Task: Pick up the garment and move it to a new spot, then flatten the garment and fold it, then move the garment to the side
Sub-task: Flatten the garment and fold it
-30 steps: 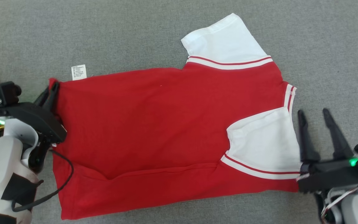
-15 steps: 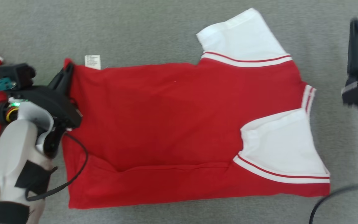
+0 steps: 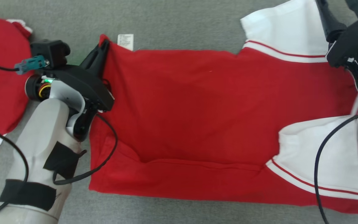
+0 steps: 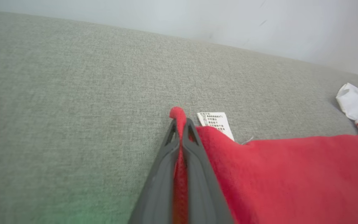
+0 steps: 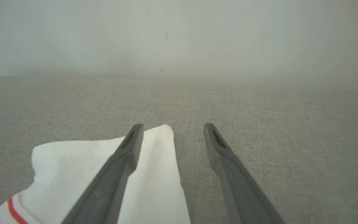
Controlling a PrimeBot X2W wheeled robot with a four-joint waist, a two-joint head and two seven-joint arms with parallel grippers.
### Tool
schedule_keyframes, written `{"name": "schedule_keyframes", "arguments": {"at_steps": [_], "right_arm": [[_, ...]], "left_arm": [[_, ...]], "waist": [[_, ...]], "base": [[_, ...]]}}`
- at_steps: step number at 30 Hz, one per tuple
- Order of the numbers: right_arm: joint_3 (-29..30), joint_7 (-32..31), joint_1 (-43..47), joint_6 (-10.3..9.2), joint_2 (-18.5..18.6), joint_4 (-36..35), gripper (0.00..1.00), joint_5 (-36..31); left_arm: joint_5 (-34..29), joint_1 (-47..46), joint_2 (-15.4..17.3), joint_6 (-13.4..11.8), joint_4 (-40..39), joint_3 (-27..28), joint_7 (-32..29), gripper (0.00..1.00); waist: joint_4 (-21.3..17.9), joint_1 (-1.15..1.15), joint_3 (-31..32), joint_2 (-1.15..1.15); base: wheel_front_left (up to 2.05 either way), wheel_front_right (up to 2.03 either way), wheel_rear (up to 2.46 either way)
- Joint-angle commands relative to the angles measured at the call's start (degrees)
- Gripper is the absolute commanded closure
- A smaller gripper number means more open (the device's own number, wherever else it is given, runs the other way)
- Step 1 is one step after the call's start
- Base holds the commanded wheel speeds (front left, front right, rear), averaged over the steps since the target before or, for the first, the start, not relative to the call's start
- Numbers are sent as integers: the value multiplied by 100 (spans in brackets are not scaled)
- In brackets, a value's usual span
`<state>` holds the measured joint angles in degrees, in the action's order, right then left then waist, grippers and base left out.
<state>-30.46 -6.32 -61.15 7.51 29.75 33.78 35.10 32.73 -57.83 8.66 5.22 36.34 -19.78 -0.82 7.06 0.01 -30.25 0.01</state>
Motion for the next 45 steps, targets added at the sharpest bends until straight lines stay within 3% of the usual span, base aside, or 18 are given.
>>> {"name": "schedule_keyframes", "arguments": {"at_steps": [1,7,8,9,10,11,19,29,34,45], "right_arm": [[-92,-5,-103,-4,83,47,0,22],[-908,-29,-563,-4,251,591,0,405],[-1004,-44,-604,-4,255,644,34,477],[-1096,-35,-664,-4,279,685,52,519],[-1179,-16,-711,-4,304,724,57,571],[-1319,36,-777,-4,322,780,100,695],[-1699,507,-787,-4,517,563,100,1318],[-2280,1196,26,-4,1411,-1104,100,1817],[-2221,1473,613,-4,1877,-1961,100,1976],[-1767,1748,2037,-4,2339,-3102,100,2015]], "left_arm": [[-8,-73,-12,16,31,-19,53,100],[25,-198,-96,59,230,-115,168,100],[43,-213,-101,76,247,-125,175,100],[51,-231,-98,89,262,-134,182,100],[65,-243,-94,104,278,-150,179,100],[112,-267,-91,111,280,-166,186,100],[295,-169,-2,167,159,-177,229,100],[760,586,460,208,-764,-81,-39,100],[1066,1109,760,207,-1535,44,-354,100],[1719,2294,1229,-43,-3026,440,-842,100]], "waist": [[157,-1,-147,-1],[247,-1,-217,-1],[251,-1,-218,-1],[251,-1,-221,-1],[249,-1,-220,-1],[243,-1,-215,-1],[173,-1,-97,-1],[-72,-1,222,-1],[-217,-1,347,-1],[-446,-1,580,-1]], "base": [[0,0,0],[0,0,0],[0,0,0],[0,0,0],[0,0,0],[0,0,0],[0,0,0],[0,0,0],[0,0,0],[0,0,0]]}}
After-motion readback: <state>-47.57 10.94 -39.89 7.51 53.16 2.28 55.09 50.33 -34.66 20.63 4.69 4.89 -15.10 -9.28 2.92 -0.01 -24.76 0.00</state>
